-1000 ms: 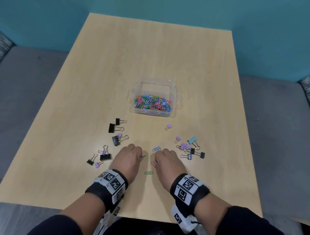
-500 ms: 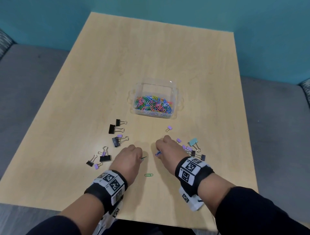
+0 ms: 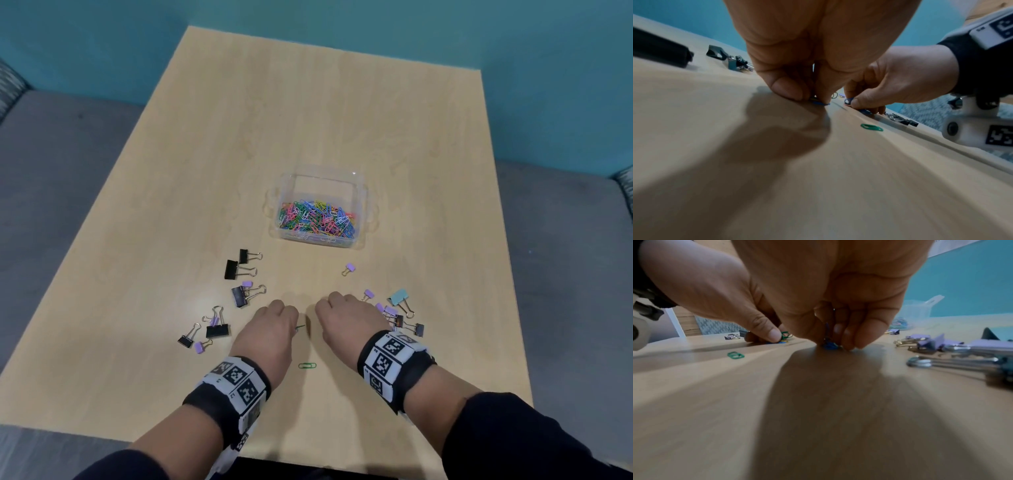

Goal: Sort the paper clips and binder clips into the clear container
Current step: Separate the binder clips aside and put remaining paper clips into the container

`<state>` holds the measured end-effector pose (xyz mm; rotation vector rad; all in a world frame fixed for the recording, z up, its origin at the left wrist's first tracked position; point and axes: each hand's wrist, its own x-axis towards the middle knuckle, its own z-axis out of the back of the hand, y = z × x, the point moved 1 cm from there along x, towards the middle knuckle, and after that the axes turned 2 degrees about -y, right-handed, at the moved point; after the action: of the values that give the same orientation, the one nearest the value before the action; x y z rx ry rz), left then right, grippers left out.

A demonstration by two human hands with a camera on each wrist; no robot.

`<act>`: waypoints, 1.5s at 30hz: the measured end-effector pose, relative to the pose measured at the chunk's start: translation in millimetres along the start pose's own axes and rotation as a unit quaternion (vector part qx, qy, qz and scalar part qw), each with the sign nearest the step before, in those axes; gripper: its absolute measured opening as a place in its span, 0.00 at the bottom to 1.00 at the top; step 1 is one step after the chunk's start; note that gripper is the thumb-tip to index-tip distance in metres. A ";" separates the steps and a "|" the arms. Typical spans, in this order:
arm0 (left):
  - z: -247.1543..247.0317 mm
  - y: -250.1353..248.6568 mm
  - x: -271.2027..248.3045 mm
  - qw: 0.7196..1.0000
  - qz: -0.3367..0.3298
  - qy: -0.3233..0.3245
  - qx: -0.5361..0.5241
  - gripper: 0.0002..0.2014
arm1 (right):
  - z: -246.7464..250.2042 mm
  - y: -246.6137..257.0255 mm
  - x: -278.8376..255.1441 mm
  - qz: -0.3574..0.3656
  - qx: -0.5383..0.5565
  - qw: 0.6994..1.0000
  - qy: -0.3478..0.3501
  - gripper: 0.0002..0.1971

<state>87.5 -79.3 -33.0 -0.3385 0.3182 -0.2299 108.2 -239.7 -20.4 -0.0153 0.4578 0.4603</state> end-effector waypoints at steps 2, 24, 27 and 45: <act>1.3 0.2 -0.2 1.000 0.005 0.005 0.003 0.11 | 1.0 1.7 -0.7 -0.008 0.003 1.000 -0.004 0.15; -6.0 -24.9 -30.4 0.952 -0.232 0.098 0.172 0.20 | 7.2 -1.7 1.8 -0.033 0.146 0.989 -0.017 0.16; -7.0 -29.5 -29.9 0.953 -0.229 0.099 0.169 0.20 | 5.9 -2.6 1.5 -0.029 0.151 0.988 -0.015 0.16; -15.0 -33.1 -42.2 0.944 -0.227 0.117 0.207 0.22 | 114.8 -63.0 81.4 -0.168 0.320 0.911 -0.201 0.09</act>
<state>37.8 -102.5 -23.2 0.0411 0.4139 -0.7833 248.8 -248.4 42.4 0.6183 0.1744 -0.0475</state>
